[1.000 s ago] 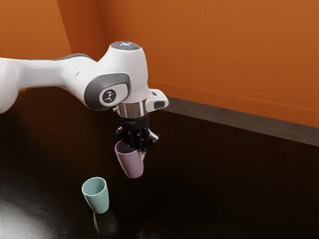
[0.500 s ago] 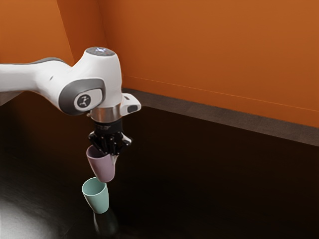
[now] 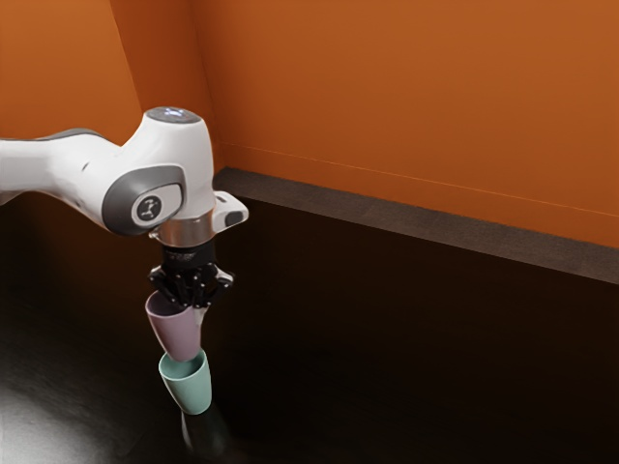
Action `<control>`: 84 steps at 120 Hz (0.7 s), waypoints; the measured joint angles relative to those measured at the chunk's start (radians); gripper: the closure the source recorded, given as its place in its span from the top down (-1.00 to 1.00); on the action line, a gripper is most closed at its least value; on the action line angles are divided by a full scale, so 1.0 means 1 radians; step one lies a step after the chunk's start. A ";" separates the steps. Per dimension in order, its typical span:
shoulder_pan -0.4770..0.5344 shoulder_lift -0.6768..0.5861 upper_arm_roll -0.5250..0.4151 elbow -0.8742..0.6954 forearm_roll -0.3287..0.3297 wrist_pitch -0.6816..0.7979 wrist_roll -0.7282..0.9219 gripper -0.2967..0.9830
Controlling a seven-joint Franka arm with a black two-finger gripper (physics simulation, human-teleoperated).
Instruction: Place the right cup onto the left cup
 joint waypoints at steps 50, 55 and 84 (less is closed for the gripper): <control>0.101 -0.030 -0.096 -0.046 -0.060 0.010 -0.008 -0.69; 0.103 -0.032 -0.099 -0.047 -0.063 0.010 -0.009 -0.69; 0.104 -0.032 -0.104 -0.047 -0.071 0.011 -0.011 -0.63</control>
